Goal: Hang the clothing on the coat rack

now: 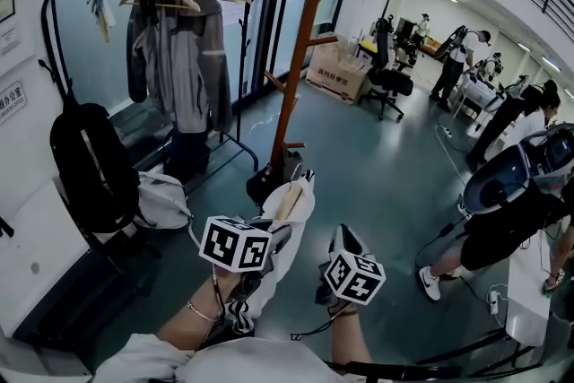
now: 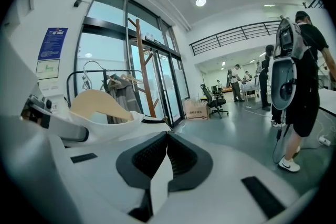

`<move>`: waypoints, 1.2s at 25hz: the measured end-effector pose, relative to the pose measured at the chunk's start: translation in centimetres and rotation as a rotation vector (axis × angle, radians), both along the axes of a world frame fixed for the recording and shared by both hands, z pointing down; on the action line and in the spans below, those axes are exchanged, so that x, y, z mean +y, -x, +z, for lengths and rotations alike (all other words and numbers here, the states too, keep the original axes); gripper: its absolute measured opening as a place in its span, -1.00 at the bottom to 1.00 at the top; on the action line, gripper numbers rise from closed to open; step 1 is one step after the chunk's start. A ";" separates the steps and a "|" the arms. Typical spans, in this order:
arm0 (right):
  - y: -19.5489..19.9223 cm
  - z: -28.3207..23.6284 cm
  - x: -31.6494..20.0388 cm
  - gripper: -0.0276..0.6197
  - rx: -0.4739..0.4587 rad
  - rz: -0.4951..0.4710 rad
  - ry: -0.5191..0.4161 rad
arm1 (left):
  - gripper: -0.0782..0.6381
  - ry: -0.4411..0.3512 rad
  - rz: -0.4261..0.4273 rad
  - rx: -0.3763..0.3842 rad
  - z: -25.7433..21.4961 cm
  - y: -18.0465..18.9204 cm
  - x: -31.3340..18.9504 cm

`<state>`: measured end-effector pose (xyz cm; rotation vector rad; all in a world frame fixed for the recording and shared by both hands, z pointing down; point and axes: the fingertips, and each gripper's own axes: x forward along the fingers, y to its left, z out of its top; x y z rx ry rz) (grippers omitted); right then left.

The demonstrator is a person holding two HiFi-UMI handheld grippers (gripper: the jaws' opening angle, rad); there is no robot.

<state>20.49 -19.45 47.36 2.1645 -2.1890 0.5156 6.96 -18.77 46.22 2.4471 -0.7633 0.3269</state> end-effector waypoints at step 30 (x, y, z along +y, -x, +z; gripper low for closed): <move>-1.6 -2.0 -16.9 -0.84 0.022 0.083 -0.016 | -0.59 0.009 0.184 -0.042 0.6 -3.0 -15.1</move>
